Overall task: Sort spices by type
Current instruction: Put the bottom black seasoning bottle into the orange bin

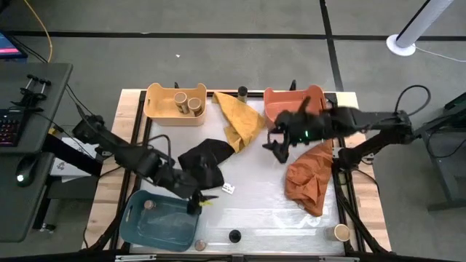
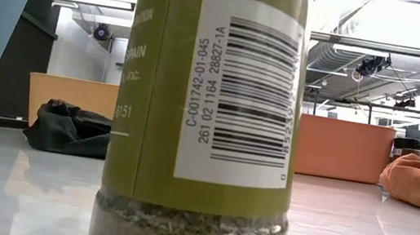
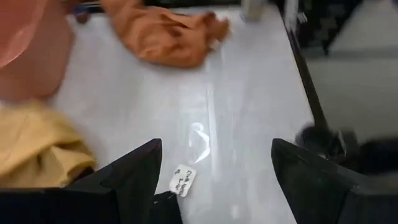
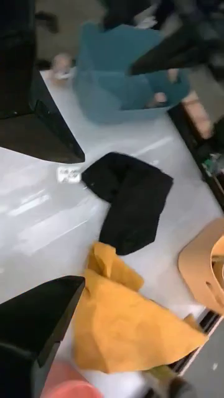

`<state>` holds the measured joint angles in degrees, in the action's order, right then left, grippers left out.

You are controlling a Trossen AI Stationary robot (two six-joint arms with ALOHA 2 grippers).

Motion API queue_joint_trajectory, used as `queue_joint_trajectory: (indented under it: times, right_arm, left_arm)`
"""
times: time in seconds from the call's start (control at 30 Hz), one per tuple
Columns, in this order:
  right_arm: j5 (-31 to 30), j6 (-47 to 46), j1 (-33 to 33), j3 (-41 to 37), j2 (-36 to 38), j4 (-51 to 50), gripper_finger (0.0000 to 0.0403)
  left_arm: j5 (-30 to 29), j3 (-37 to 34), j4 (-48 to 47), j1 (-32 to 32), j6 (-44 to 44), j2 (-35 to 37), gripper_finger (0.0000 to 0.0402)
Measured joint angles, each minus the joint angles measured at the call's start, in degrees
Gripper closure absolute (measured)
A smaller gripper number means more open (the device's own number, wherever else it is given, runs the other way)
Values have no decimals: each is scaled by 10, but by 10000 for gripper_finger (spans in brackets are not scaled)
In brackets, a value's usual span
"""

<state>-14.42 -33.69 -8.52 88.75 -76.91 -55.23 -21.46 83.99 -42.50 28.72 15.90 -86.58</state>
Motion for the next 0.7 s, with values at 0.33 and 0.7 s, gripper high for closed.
queue_joint_trajectory:
  times: [0.33, 0.7]
  right_arm:
    - [-203, -300, -219, 0, -54, -15, 96]
    - [-214, -348, -288, 0, -105, -74, 96]
  left_arm:
    - [239, -81, 264, 3, -71, -91, 113]
    - [231, -82, 331, 6, -25, -184, 113]
